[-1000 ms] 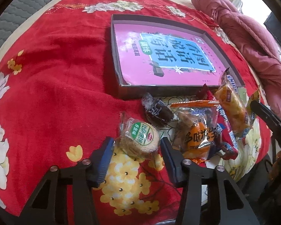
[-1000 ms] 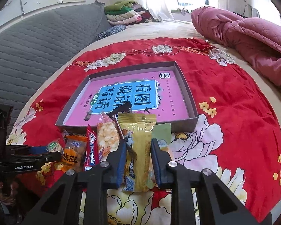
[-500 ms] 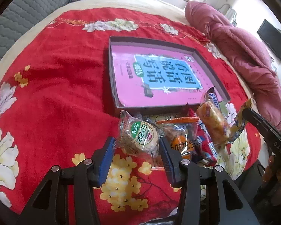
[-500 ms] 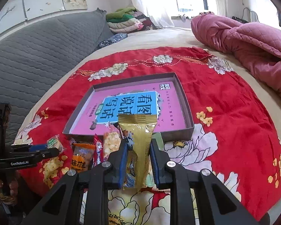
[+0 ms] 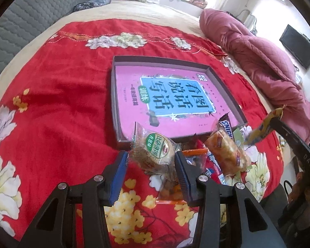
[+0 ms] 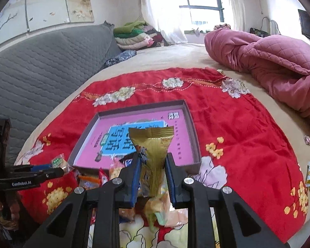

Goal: Organize snacks
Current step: 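Carry the gold bar into the box while the left gripper moves the round cake there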

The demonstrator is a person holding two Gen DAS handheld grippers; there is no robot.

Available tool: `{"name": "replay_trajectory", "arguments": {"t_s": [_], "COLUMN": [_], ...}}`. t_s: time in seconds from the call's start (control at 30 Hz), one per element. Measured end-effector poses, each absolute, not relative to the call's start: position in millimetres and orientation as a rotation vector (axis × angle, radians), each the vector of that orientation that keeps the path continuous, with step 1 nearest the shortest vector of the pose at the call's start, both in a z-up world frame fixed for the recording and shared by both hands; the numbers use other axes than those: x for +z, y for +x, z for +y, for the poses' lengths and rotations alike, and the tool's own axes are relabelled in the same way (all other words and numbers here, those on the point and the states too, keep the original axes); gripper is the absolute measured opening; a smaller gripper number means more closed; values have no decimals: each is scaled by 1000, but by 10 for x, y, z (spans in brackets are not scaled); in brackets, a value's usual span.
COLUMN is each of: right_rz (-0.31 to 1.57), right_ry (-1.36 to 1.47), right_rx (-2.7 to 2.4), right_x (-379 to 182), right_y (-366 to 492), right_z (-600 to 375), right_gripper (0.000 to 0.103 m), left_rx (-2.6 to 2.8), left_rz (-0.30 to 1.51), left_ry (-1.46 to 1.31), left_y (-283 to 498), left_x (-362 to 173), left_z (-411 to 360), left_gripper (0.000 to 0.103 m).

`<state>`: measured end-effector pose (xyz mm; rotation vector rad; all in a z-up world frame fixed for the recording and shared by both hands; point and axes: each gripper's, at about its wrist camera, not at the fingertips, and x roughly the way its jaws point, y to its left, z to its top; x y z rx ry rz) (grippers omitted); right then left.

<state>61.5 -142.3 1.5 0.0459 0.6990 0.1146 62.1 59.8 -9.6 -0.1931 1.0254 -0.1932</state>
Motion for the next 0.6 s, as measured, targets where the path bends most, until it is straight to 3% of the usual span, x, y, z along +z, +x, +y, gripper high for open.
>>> {"name": "replay_trajectory", "arguments": {"t_s": [0.6], "right_rz": [616], "right_ry": [77], "right_rx": [47], "right_x": [106], "right_y": [1021], "right_z": [-1528], "right_gripper": [24], "left_rx": [-153], "left_rz": [998], "left_ry": [-222], "left_y": [1116], "left_x": [-154], "left_z": [581], "left_gripper": [48]}}
